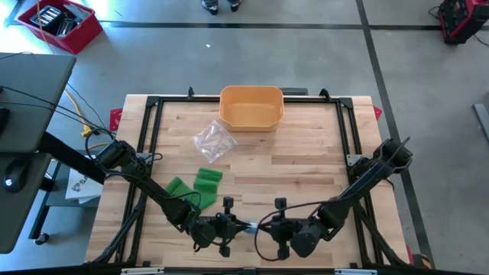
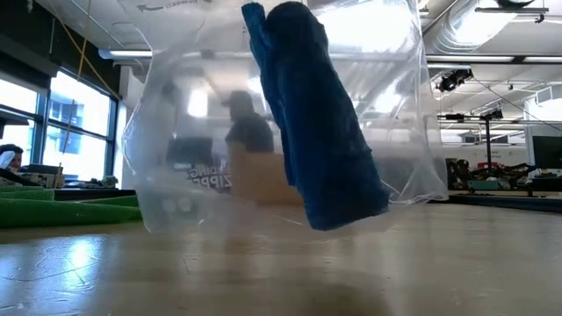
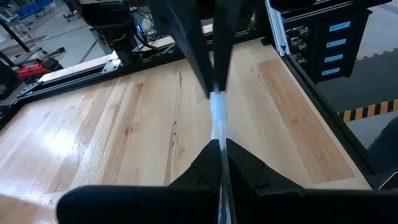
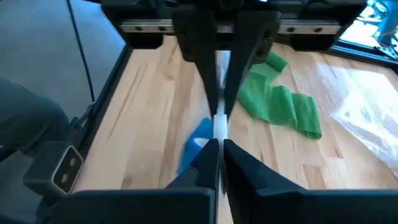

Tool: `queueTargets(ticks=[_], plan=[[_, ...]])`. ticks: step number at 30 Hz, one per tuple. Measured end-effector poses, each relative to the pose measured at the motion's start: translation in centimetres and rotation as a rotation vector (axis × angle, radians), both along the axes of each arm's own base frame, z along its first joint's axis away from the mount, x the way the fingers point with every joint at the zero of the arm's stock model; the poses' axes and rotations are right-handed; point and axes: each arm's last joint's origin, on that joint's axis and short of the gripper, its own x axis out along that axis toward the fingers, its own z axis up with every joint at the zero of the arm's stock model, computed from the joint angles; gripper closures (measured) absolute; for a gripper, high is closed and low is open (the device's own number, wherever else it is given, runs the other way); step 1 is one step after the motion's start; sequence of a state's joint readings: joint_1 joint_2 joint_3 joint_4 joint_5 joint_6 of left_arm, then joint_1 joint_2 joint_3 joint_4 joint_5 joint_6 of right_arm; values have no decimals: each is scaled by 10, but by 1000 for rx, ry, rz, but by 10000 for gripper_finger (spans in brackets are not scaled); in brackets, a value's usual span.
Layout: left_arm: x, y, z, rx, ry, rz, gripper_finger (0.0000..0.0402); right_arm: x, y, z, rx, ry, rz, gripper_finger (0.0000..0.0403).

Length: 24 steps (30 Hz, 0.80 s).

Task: Roll bandage
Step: Close the transparent zip bag with the rolled blue bandage

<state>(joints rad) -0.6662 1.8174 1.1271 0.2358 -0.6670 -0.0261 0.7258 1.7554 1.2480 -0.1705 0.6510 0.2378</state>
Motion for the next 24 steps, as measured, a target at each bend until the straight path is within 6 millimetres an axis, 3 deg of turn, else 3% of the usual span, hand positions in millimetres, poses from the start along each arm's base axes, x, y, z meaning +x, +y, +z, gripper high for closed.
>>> queueTargets(ticks=[4, 14, 18, 24], plan=[[0, 0, 0, 8, 0, -3, 366, -1, -3, -2, 14, -6, -86, 399], [7, 4, 9, -58, -83, 13, 232, -2, -3, -1, 16, -25, -119, 401], [13, 3, 3, -52, -107, 14, 231, -1, -2, -1, 23, -33, -118, 402], [20, -4, -9, -9, -166, 17, 276, -2, 0, 0, 32, -37, -111, 402]])
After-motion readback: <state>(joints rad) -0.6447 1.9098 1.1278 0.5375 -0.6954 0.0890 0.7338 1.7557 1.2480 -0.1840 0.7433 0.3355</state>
